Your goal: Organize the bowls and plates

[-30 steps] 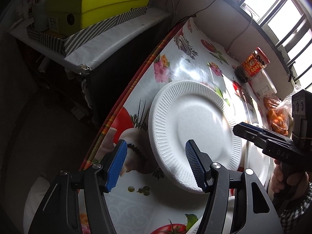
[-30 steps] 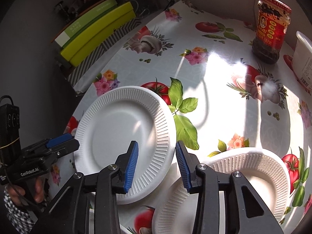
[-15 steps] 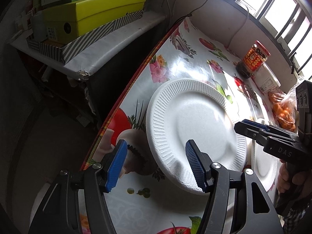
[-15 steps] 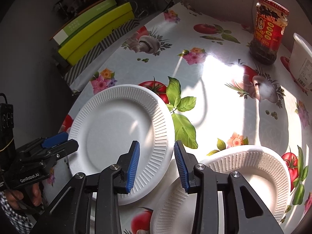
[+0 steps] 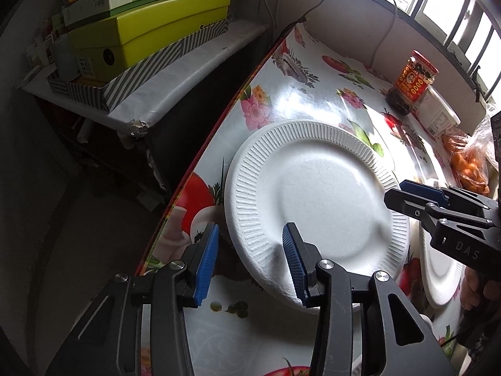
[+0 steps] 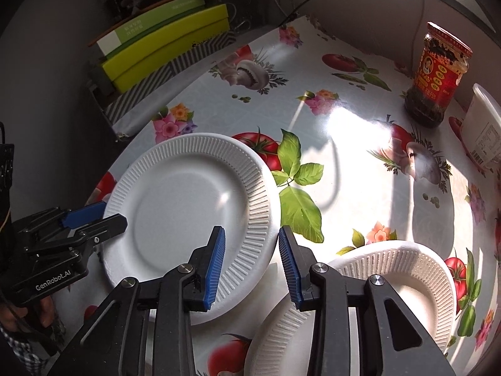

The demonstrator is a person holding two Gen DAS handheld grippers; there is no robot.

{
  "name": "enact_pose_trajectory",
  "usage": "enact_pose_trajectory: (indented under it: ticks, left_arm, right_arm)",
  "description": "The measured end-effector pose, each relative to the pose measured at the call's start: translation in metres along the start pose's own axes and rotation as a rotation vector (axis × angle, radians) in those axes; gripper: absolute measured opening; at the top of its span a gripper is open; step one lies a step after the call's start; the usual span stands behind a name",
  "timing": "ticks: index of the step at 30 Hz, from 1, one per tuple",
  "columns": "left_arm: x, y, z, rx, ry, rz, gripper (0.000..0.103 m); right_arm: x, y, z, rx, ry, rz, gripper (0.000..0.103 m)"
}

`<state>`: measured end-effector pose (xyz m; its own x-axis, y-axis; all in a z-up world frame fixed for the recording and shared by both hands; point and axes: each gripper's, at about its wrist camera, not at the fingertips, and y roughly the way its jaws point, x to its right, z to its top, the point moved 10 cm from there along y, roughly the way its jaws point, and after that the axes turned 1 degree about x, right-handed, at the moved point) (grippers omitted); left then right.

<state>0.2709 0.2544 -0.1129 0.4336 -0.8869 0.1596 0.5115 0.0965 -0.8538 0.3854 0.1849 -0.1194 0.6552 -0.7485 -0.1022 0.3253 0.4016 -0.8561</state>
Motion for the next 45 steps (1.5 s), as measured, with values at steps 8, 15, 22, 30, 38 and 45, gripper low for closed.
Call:
enact_pose_trajectory:
  ticks: [8,15,22,30,38,45]
  left_arm:
    - [0.001,-0.001,0.0,0.011,0.012,0.021,0.035]
    - [0.0,-0.011,0.006,0.048,0.023,0.042,0.034]
    - [0.0,-0.026,0.01,0.079,0.027,0.039,0.035]
    - [0.011,-0.046,0.007,0.111,0.049,0.026,0.035]
    - [0.024,-0.068,0.003,0.143,0.073,0.01,0.035]
    - [0.034,-0.084,-0.007,0.163,0.093,-0.006,0.035]
  right_arm:
    - [-0.002,0.002,0.0,0.008,-0.009,-0.013,0.034]
    - [-0.004,-0.004,0.0,0.029,-0.017,-0.02,0.034]
    - [-0.009,-0.02,-0.001,0.063,-0.025,-0.02,0.034]
    - [-0.012,-0.042,-0.008,0.097,-0.018,-0.031,0.034]
    - [-0.013,-0.071,-0.017,0.144,-0.006,-0.042,0.034]
    - [-0.013,-0.094,-0.028,0.175,0.01,-0.037,0.034]
